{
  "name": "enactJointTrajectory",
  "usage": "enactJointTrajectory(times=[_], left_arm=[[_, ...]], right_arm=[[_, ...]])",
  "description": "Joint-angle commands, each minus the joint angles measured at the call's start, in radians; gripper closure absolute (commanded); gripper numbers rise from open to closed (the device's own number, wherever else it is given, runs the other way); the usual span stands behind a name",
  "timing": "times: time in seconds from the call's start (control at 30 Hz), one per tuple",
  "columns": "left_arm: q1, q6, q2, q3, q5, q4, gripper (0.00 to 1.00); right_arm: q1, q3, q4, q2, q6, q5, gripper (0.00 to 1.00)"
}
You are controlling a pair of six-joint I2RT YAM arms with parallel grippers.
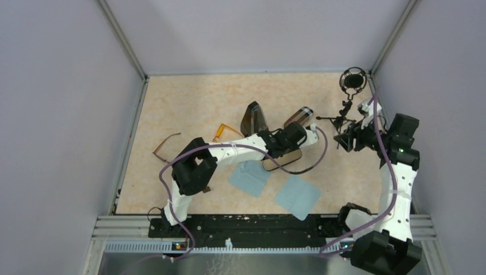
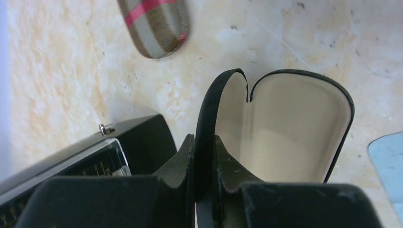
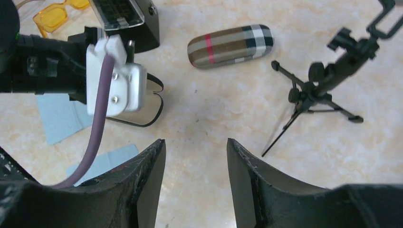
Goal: Organize the sunglasses
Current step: Place the sunglasses case at the center of the board.
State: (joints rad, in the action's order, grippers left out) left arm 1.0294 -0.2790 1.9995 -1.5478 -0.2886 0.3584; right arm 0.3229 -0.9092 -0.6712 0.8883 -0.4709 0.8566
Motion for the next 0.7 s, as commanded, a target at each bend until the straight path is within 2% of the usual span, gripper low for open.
enactJointTrajectory(times=[0.0, 0.17, 0.5, 0.67], left_arm=[[0.048, -0.263, 0.049, -0.055, -0.121, -0.013, 1.00], [0.071, -0.366, 0.084, -0.050, -0.170, -0.076, 1.00], [0.081, -0.498, 0.134, -0.055, -0.216, -0.208, 1.00], [0.078, -0.515, 0.166, -0.075, -0.222, -0.225, 1.00]], right_arm=[[0.137, 0.006, -0.123, 0.053, -0.137, 0.201, 0.50], [0.181, 0.035, -0.210, 0.083, -0.271, 0.215, 0.50], [0.181, 0.124, -0.192, 0.011, -0.297, 0.178, 0.49], [0.181, 0.128, -0.185, 0.019, -0.297, 0.161, 0.48]])
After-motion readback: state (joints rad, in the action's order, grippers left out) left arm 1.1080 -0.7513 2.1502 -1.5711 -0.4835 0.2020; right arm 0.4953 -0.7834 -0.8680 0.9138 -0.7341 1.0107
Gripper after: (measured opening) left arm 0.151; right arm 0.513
